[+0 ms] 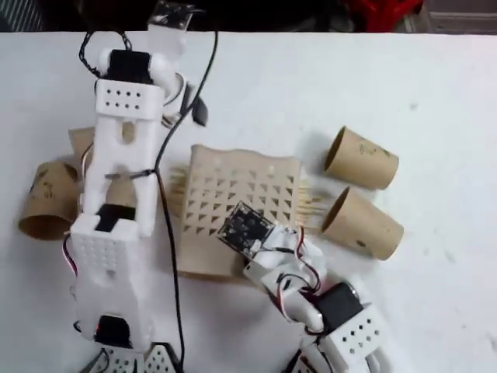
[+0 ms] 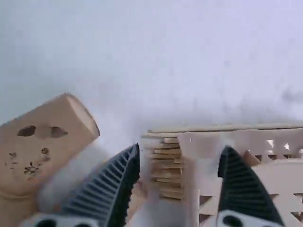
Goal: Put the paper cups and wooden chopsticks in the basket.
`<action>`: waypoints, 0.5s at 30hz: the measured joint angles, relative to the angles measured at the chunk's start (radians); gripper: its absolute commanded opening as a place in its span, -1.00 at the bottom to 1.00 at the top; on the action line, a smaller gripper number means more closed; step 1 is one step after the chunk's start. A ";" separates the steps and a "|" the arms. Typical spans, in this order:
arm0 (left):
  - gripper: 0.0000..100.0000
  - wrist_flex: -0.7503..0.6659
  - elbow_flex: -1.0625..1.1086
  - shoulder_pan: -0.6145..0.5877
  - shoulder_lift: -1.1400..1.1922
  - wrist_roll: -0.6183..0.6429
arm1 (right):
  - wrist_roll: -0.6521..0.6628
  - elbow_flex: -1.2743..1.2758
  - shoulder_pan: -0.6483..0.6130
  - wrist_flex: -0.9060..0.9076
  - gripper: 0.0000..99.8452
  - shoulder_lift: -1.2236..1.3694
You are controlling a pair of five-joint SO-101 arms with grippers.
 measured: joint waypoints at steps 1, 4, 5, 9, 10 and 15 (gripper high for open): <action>-0.42 0.000 0.020 0.002 0.000 0.020 | 0.002 0.008 -0.002 0.015 -0.97 -0.035; -0.39 -0.002 0.072 0.005 0.000 0.054 | 0.009 0.040 -0.002 0.089 -0.97 -0.172; -0.39 -0.008 0.091 0.005 0.000 0.063 | 0.023 0.057 -0.002 0.110 -0.97 -0.224; -0.39 -0.034 0.161 0.003 0.008 0.098 | 0.097 0.126 -0.002 0.198 -0.97 -0.439; -0.39 -0.043 0.172 0.003 0.017 0.101 | 0.104 0.137 -0.002 0.215 -0.97 -0.479; -0.40 -0.058 0.172 0.011 0.107 0.121 | 0.195 0.152 -0.002 0.235 -0.97 -0.499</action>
